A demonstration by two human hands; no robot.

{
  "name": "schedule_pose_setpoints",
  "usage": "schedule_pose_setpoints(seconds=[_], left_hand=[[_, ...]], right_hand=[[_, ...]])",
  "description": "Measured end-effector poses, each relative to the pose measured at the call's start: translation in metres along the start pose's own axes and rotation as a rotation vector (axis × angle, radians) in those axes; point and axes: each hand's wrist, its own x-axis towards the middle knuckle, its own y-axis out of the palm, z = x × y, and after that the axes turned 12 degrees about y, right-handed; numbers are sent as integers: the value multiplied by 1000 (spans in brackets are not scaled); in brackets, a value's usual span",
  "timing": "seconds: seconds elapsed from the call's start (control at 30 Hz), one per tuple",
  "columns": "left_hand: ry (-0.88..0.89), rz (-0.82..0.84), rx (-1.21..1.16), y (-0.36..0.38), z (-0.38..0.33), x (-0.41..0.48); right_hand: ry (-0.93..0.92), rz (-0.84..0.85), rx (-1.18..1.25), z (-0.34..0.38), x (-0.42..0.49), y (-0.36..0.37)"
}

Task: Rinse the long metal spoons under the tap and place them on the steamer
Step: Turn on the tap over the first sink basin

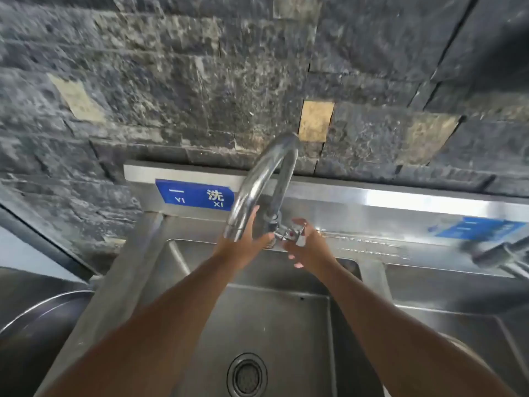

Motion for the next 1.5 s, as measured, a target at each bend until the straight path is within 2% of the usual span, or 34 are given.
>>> schedule_pose_setpoints(seconds=[0.07, 0.17, 0.47, 0.9, 1.5], left_hand=[[15, -24, -106, 1, -7, 11], [68, -82, -184, 4, -16, 25], [54, -80, -61, 12, -19, 40], [27, -148, -31, 26, -4, 46], [37, -171, -25, 31, 4, 49]], right_hand=[[59, 57, 109, 5, 5, 1], [57, 40, 120, 7, 14, 4], [-9, 14, 162, -2, 23, 11], [-106, 38, 212, -8, 21, 9], [-150, 57, 276, -17, 26, 11]])
